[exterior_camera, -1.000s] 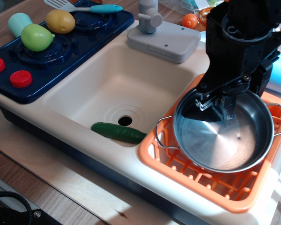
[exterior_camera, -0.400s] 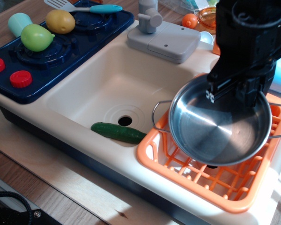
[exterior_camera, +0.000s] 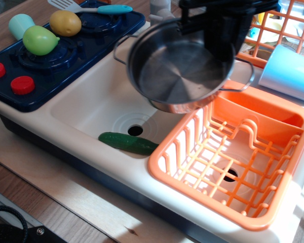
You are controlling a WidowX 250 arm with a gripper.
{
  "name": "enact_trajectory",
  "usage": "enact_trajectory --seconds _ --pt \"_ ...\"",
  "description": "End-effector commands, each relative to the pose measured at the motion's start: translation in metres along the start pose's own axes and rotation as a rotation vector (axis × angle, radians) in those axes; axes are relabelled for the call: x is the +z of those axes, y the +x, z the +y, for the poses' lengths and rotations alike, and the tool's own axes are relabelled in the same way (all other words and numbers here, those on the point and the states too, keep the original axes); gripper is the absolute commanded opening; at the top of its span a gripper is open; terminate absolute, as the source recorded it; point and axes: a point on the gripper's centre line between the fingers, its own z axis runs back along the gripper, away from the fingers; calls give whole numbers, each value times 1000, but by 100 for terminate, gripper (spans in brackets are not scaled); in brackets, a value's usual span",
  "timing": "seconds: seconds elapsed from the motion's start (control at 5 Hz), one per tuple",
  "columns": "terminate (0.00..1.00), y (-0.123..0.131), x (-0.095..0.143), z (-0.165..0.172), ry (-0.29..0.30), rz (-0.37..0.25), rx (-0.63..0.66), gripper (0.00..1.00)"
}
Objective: Put pan from drying rack into sink
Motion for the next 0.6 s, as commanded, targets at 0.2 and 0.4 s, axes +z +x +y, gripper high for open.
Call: enact_trajectory --seconds 0.2,0.4 --pt "0 21 -21 46 -178 -36 -118 0" --pt "100 29 -49 51 -259 -12 -169 0"
